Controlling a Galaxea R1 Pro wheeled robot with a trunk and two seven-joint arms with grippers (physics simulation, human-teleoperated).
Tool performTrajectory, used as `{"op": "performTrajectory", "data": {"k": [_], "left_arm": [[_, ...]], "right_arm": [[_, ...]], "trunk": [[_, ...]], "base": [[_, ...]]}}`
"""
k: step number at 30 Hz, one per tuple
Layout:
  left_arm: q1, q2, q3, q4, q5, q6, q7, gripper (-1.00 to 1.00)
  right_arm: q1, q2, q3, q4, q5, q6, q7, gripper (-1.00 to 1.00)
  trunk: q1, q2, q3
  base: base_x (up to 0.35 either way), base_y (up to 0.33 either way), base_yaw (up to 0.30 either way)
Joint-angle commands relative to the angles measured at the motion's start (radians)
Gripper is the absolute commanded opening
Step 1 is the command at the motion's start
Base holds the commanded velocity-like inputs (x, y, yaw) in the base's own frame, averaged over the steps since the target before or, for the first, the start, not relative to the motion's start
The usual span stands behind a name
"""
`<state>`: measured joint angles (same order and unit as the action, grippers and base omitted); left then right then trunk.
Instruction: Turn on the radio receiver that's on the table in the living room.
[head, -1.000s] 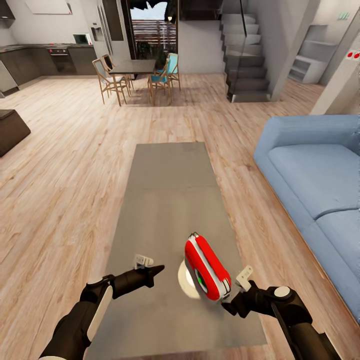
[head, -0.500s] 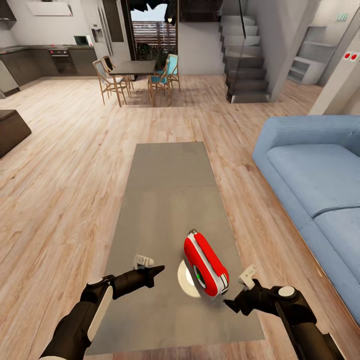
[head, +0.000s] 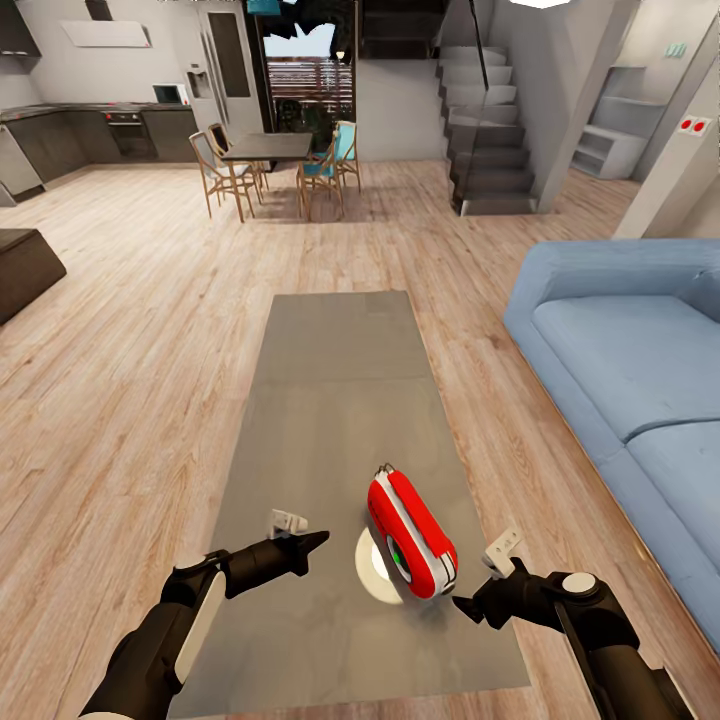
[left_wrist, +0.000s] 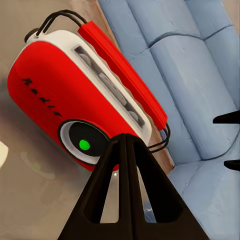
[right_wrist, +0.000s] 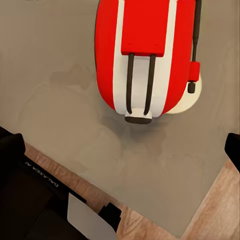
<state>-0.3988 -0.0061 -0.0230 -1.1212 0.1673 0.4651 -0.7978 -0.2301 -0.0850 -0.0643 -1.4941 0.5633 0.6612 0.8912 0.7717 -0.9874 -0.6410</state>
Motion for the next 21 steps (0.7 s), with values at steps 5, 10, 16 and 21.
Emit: {"op": "performTrajectory", "data": {"k": [5, 10, 16, 21], "left_arm": [[0.000, 0.000, 0.000, 0.000, 0.000, 0.000, -0.001, -1.00], [0.000, 0.001, 0.000, 0.001, 0.000, 0.001, 0.000, -1.00], [0.000, -0.002, -0.001, 0.005, -0.004, 0.003, 0.005, -1.00], [0.000, 0.006, 0.000, 0.019, -0.015, 0.014, 0.000, -1.00]], "right_arm": [[0.000, -0.001, 0.000, 0.000, 0.001, 0.000, 0.000, 1.00], [0.000, -0.001, 0.000, 0.000, 0.001, 0.000, -0.003, 1.00], [0.000, -0.002, -0.001, 0.000, 0.002, 0.001, -0.007, 1.00], [0.000, -0.003, -0.003, 0.003, 0.004, 0.009, -0.009, 1.00]], "trunk": [[0.000, 0.000, 0.008], [0.000, 0.000, 0.016], [0.000, 0.000, 0.025], [0.000, 0.000, 0.033]], "base": [[0.000, 0.000, 0.000], [0.000, 0.000, 0.000], [0.000, 0.000, 0.000], [0.000, 0.000, 0.000]]}}
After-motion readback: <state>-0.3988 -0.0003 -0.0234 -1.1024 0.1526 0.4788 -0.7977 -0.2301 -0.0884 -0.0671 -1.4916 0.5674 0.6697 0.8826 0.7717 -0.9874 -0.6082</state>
